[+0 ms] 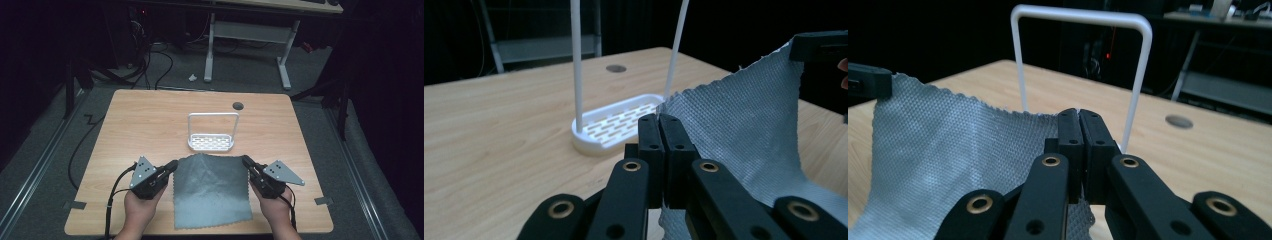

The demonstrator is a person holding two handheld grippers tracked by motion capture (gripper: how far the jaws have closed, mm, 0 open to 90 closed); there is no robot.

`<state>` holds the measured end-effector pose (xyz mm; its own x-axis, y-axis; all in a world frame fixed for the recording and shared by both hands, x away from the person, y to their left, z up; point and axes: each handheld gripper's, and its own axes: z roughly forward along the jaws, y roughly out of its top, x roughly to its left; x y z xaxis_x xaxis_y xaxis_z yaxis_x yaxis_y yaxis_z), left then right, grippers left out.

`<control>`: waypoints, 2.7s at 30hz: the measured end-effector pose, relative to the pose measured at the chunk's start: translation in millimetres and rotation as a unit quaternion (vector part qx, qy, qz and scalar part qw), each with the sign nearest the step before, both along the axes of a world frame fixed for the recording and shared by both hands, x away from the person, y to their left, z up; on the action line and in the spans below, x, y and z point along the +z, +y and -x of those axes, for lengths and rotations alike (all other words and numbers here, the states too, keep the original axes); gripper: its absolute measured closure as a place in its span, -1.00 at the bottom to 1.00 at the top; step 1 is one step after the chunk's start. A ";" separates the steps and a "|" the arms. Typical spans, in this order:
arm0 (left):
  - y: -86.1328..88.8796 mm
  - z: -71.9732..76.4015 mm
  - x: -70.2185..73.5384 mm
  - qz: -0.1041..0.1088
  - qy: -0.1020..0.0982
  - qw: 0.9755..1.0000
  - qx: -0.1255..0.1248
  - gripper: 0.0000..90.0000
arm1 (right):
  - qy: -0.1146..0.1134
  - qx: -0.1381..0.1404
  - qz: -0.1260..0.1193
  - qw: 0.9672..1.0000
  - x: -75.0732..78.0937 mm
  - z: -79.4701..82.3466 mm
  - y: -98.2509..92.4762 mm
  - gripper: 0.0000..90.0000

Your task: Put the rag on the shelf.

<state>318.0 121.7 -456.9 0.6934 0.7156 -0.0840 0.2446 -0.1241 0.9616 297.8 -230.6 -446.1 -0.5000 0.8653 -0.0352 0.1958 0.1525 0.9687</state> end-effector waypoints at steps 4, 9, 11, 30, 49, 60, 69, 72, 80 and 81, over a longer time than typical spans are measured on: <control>0.3 0.7 13.9 0.008 -0.010 1.000 0.001 0.97 | -0.026 0.001 -0.002 1.000 13.1 4.2 2.9 0.99; 0.4 -3.3 29.2 0.007 -0.027 1.000 0.006 0.98 | -0.047 0.002 -0.005 0.999 28.2 4.6 4.6 0.99; 1.0 -4.4 33.7 0.009 -0.031 0.999 0.005 0.98 | -0.049 0.002 -0.006 0.999 29.8 4.1 4.3 0.99; 8.2 -15.1 80.7 0.024 -0.083 0.996 0.020 0.99 | -0.110 0.000 -0.024 0.994 88.5 -5.1 -2.3 0.99; -10.0 -58.5 107.1 -0.019 -0.101 0.994 0.041 0.99 | -0.095 -0.034 -0.009 0.995 100.9 -44.1 -14.7 1.00; -22.1 -97.6 122.0 -0.059 -0.101 0.991 0.058 0.99 | -0.071 -0.048 -0.006 0.996 107.1 -86.4 -17.8 1.00; -30.1 -119.9 123.5 -0.084 -0.103 0.988 0.082 0.99 | -0.064 -0.057 -0.014 0.996 111.3 -115.3 -16.1 1.00; -31.7 -130.4 123.9 -0.087 -0.098 0.987 0.092 0.99 | -0.062 -0.061 -0.005 0.996 110.2 -125.4 -13.5 1.00; -38.8 -153.7 121.6 -0.109 -0.085 0.985 0.102 0.99 | -0.052 -0.072 0.000 0.996 112.1 -147.3 -11.6 0.99; -39.5 -156.9 120.6 -0.110 -0.081 0.985 0.103 0.99 | -0.049 -0.074 0.002 0.996 112.3 -149.4 -11.5 0.99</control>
<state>474.9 82.2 -336.3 0.5237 0.8310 0.1875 0.1327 -0.2970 0.9456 447.2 -242.1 -333.8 -0.3603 0.9293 -0.0809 0.1213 0.1327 0.9837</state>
